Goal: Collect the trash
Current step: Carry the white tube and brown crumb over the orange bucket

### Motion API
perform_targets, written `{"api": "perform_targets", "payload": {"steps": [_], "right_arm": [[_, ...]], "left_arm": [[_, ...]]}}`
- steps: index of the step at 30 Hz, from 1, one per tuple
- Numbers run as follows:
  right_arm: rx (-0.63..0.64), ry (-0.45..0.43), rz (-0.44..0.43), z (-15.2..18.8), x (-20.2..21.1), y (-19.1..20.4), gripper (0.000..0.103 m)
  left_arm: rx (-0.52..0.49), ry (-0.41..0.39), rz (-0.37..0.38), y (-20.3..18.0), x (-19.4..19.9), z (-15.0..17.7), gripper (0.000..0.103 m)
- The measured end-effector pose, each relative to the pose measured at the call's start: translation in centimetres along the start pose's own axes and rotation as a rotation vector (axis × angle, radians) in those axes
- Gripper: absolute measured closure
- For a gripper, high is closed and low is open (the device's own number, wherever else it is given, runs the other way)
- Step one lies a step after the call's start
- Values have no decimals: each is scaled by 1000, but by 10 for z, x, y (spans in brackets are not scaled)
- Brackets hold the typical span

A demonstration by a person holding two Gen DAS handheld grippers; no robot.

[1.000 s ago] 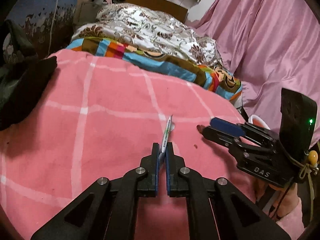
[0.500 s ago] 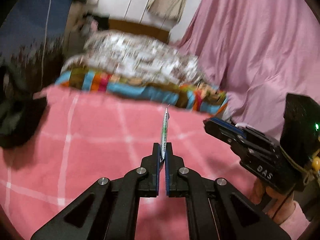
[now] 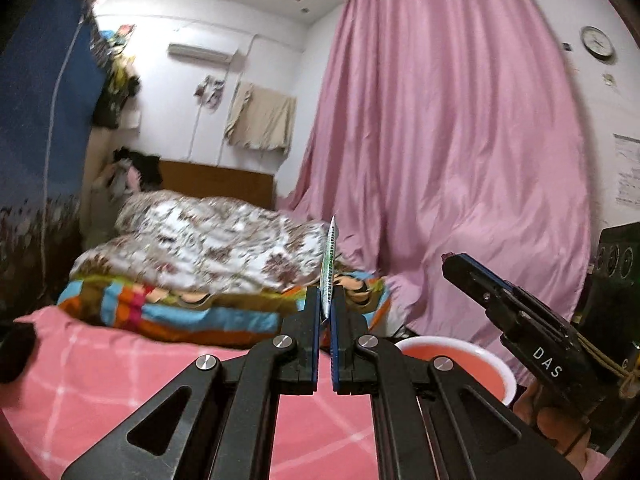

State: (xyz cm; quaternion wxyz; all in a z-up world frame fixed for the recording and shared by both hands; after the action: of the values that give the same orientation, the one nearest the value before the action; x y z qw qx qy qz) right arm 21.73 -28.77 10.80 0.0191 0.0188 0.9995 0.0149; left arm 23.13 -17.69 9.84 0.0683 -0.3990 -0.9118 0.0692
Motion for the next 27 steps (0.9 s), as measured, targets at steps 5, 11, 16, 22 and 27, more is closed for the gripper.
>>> {"api": "perform_targets", "payload": {"steps": [5, 11, 16, 22, 27], "right_arm": [[-13, -5, 88, -1, 6, -39, 83], [-28, 30, 185, 8, 11, -83, 83], [-37, 70, 256, 19, 11, -119, 83], [-55, 143, 314, 39, 7, -151, 83], [-77, 203, 343, 54, 4, -171, 83]], "left_arm": [[-53, -13, 54, -31, -30, -6, 100], [-96, 11, 126, -65, -67, 2, 100], [-101, 54, 181, -89, -102, 16, 100], [-98, 119, 222, -112, -130, 35, 100], [-80, 181, 242, -120, -152, 52, 100]]}}
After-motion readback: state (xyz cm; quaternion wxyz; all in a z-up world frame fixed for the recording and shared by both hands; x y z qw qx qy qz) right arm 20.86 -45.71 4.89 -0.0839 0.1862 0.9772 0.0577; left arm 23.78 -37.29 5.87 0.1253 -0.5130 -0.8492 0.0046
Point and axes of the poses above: each gripper's, at about its wrist camera, not at the fingertips, and x roughly against the way its jaws point, y to its left, z to its underside, the point moved 9 cm from there along -x, roughly the way its jaws point, and after that the axes turned 15 degrees about z, right-handed, at the moved point
